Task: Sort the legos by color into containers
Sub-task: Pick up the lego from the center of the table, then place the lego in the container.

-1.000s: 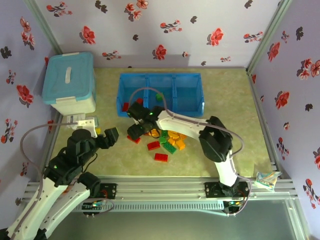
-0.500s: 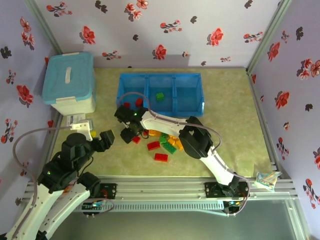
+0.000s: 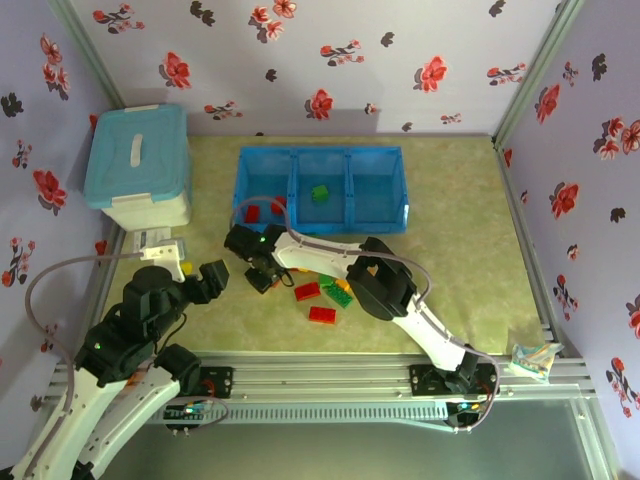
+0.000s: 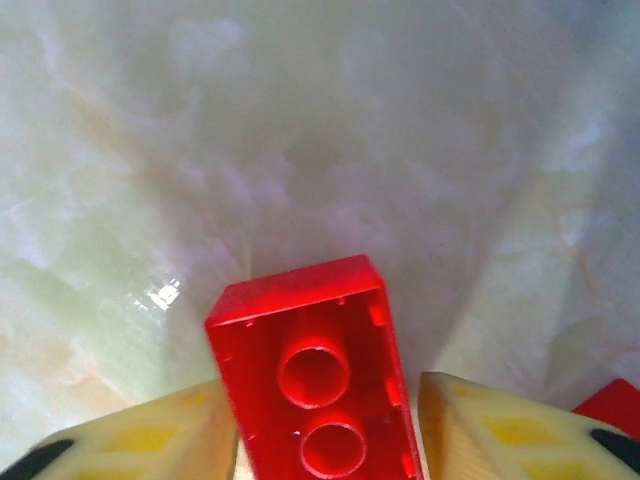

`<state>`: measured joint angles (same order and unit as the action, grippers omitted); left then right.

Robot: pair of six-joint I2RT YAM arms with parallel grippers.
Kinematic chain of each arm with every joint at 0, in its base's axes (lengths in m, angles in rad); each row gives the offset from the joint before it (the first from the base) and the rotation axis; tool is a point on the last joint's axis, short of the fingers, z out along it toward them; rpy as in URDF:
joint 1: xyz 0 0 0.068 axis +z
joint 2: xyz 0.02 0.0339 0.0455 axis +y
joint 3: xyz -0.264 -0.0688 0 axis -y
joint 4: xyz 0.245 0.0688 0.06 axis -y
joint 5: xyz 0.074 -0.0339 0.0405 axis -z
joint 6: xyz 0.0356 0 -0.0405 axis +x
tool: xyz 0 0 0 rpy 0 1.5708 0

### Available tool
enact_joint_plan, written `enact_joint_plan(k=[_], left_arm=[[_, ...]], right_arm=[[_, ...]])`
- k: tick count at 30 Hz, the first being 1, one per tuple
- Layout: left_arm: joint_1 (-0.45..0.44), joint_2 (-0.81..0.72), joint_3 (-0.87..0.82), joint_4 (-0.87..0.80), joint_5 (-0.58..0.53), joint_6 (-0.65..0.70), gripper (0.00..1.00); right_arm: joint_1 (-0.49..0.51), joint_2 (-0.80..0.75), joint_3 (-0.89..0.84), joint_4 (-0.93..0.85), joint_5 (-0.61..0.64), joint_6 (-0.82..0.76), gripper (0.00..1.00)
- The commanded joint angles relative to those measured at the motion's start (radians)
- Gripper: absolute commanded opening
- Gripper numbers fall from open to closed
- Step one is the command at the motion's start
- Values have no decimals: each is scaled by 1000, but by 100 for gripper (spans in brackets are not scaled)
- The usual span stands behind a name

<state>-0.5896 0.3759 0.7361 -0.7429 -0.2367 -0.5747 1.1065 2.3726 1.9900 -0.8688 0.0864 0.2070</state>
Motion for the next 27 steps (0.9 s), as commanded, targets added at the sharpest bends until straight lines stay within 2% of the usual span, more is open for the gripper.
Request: enact_joint_plan(k=[1,2,6,11,14,19,27], left_arm=[[7,-8,26,-19,-23,-15,81],[7,-9,26,-19,-24,-15,81],[5,-5,25,-21,-22,-16,81],[7,10,29,-23,-23,-13,81],[6,19,32,-16,-20,-17,81],[5,17,45,-13,8,-27,80],[5,5,68,-45,25,-31,80]], right_arm=[[15,4,40,-48,44,2,38],[17,-6,40,-49,48,5,34],[18,-73,18,-34,74,12,31],[9,-179,0,-7,147,5,31],[-17,-200,34,3,148,-9,33],[-78,-129,161,6,136,-9,32],[-159,78,498,-13,163,-10,33]])
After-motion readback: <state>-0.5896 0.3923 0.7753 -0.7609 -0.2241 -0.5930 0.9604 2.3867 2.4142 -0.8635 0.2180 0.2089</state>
